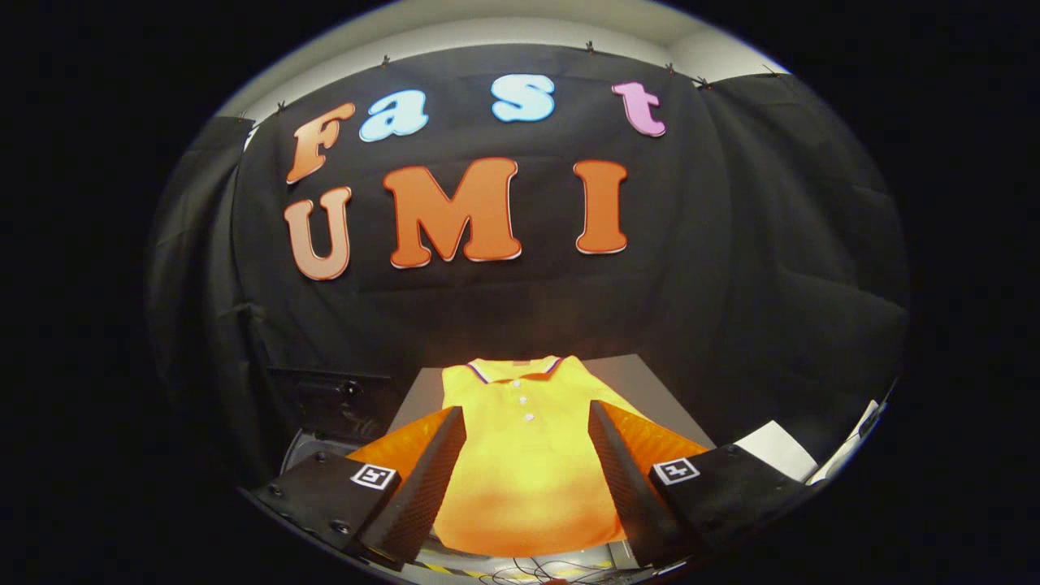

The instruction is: Put the clothes into the washing machine and then close the washing machine lid.

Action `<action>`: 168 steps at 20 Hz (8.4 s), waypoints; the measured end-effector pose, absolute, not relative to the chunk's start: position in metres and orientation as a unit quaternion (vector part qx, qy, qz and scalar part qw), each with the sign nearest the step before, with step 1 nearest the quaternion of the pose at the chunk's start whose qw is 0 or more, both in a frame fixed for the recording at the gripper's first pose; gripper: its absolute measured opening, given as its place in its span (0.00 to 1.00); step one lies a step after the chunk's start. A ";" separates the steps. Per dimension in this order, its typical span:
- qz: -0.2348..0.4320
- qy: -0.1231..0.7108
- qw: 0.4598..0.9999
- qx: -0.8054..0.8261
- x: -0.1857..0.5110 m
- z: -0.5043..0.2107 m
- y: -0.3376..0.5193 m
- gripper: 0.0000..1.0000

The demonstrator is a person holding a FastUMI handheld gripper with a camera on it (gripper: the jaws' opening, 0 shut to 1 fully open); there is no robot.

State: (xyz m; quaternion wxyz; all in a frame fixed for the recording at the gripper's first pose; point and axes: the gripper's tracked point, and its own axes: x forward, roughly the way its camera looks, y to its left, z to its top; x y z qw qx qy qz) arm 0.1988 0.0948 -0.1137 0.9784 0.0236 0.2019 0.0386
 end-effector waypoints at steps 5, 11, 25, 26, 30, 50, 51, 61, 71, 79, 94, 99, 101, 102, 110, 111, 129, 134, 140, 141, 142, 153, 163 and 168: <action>0.049 0.269 0.962 0.018 0.248 -0.174 0.091 0.99; 0.062 0.303 0.951 0.016 0.264 -0.228 0.084 0.99; 0.003 0.259 0.965 0.028 0.262 -0.215 0.100 0.08; 0.000 0.246 0.968 0.054 0.266 -0.218 0.105 0.08; -0.009 0.200 0.974 0.104 0.253 -0.203 0.107 0.08; 0.062 -0.016 0.988 0.137 0.190 -0.010 0.183 0.08; 0.067 -0.021 0.988 0.138 0.186 -0.002 0.194 0.08; 0.136 -0.011 0.980 0.148 0.183 0.012 0.335 0.08; 0.167 0.081 0.972 0.145 0.215 -0.090 0.460 0.08; 0.167 0.187 0.961 0.113 0.235 -0.233 0.524 0.08; 0.100 0.423 0.898 0.074 0.229 -0.492 0.534 0.08; 0.065 0.487 0.869 0.056 0.221 -0.542 0.527 0.08; 0.072 0.491 0.867 0.050 0.221 -0.542 0.530 0.08; 0.075 0.494 0.865 0.045 0.219 -0.544 0.529 0.08; 0.064 0.534 0.842 0.050 0.203 -0.551 0.526 0.35; 0.068 0.536 0.840 0.046 0.202 -0.551 0.526 0.48; 0.104 0.470 0.875 0.055 0.199 -0.493 0.526 0.99; 0.124 0.373 0.915 0.089 0.222 -0.414 0.518 0.99; 0.114 0.269 0.948 0.124 0.255 -0.326 0.496 0.98; 0.112 0.257 0.953 0.117 0.262 -0.317 0.491 0.98; 0.112 0.243 0.957 0.112 0.266 -0.307 0.489 0.98; 0.120 0.144 0.979 0.085 0.335 -0.198 0.481 0.98; 0.106 0.213 0.970 0.039 0.448 -0.254 0.477 0.98; 0.094 0.260 0.961 0.027 0.469 -0.297 0.474 0.99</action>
